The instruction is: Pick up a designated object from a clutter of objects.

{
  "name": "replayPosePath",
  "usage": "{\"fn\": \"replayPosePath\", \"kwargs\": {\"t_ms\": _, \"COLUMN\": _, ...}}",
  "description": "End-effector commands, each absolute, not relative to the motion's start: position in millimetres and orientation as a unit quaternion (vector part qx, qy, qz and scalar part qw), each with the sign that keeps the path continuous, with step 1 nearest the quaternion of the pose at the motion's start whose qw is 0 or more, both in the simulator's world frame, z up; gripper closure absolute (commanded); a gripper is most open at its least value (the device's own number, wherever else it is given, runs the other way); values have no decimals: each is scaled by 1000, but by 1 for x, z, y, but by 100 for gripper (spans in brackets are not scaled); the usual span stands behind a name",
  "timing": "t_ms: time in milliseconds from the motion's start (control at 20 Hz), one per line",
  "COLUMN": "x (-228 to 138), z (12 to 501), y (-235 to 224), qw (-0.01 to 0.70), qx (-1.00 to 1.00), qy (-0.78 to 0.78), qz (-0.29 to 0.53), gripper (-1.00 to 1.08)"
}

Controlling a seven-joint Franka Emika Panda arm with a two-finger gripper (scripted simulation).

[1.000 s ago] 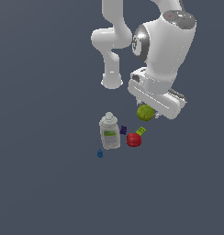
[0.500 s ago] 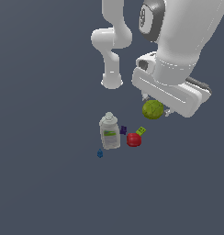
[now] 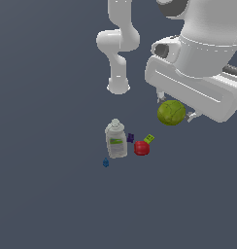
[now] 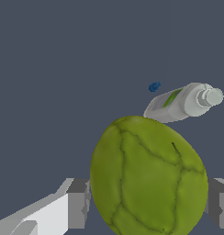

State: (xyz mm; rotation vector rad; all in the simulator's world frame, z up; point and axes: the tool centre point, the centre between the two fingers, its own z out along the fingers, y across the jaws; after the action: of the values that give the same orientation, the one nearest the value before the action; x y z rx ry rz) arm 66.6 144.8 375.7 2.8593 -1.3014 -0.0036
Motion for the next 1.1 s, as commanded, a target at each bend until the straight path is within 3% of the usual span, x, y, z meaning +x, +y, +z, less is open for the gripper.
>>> {"fn": "replayPosePath", "kwargs": {"t_ms": 0, "x": 75, "z": 389, "y": 145, "qw": -1, "qx": 910, "qy": -414, "qz": 0, "gripper": 108}}
{"fn": "replayPosePath", "kwargs": {"t_ms": 1050, "x": 112, "z": 438, "y": 148, "qw": 0, "qx": 910, "qy": -415, "qz": 0, "gripper": 108}}
